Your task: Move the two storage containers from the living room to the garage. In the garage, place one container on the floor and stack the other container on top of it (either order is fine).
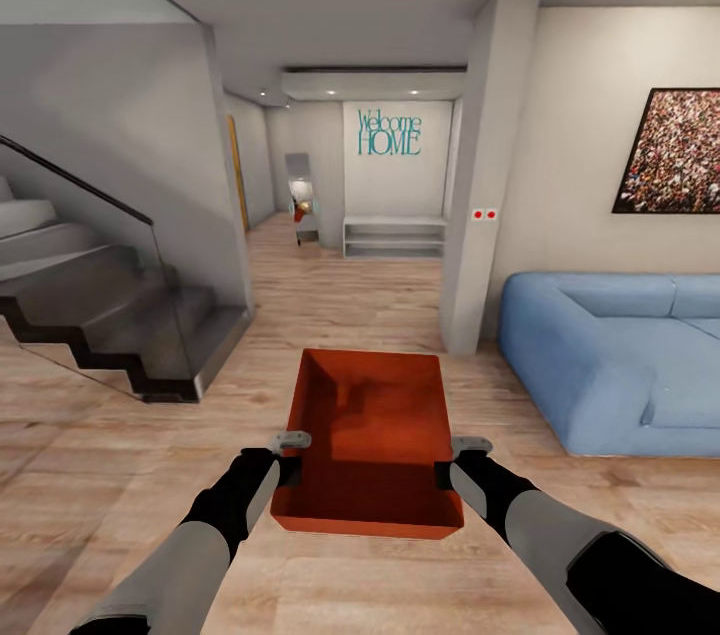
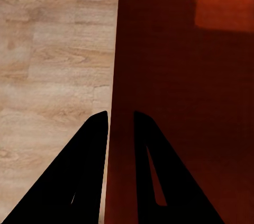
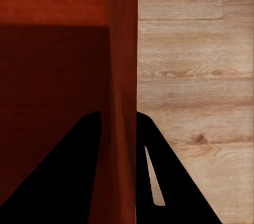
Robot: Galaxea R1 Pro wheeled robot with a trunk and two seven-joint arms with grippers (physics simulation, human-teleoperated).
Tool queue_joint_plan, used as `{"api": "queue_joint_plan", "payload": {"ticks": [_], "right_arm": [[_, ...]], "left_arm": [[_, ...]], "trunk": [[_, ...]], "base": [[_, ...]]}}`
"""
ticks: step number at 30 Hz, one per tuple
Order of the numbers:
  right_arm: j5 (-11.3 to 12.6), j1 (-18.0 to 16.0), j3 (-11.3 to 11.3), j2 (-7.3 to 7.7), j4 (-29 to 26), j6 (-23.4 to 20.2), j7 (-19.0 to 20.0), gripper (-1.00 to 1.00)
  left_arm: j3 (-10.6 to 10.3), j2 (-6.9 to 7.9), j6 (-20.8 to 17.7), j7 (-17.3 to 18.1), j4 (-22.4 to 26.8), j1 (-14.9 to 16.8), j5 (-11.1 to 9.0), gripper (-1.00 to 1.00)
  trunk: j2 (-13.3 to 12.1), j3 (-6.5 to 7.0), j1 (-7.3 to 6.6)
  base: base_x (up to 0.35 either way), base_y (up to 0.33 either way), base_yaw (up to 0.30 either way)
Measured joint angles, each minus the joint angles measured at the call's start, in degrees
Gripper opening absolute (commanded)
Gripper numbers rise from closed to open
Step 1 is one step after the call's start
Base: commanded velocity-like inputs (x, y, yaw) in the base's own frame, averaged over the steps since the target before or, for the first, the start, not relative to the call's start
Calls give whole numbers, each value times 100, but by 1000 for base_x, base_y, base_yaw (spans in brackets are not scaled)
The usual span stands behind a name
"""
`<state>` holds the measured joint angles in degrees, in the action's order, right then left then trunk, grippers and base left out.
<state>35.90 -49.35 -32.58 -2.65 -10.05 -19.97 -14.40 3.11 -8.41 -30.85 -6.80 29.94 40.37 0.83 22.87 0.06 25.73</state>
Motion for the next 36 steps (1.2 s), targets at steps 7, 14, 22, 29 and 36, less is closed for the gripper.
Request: {"api": "queue_joint_plan", "payload": {"ticks": [7,14,22,29,36], "right_arm": [[6,0,0,-4,0,-1,-8,-100],[13,0,-7,2,1,1,1,-100],[19,0,-13,3,1,0,0,-100],[11,0,-8,1,2,0,0,-100],[9,0,-6,-2,0,-1,-7,-100]], "left_arm": [[-4,5,-6,1,4,-1,-8,-100],[2,-3,-6,-1,6,-1,6,-100],[3,-4,-5,-1,3,-1,7,-100],[2,-2,-4,0,2,-1,2,-100],[-2,3,-2,0,1,-1,-8,-100]], "trunk": [[0,0,0],[0,0,0],[0,0,0],[0,0,0],[0,0,0]], "base": [[322,0,116],[322,0,174],[322,0,9],[322,0,0],[322,0,0]]}}
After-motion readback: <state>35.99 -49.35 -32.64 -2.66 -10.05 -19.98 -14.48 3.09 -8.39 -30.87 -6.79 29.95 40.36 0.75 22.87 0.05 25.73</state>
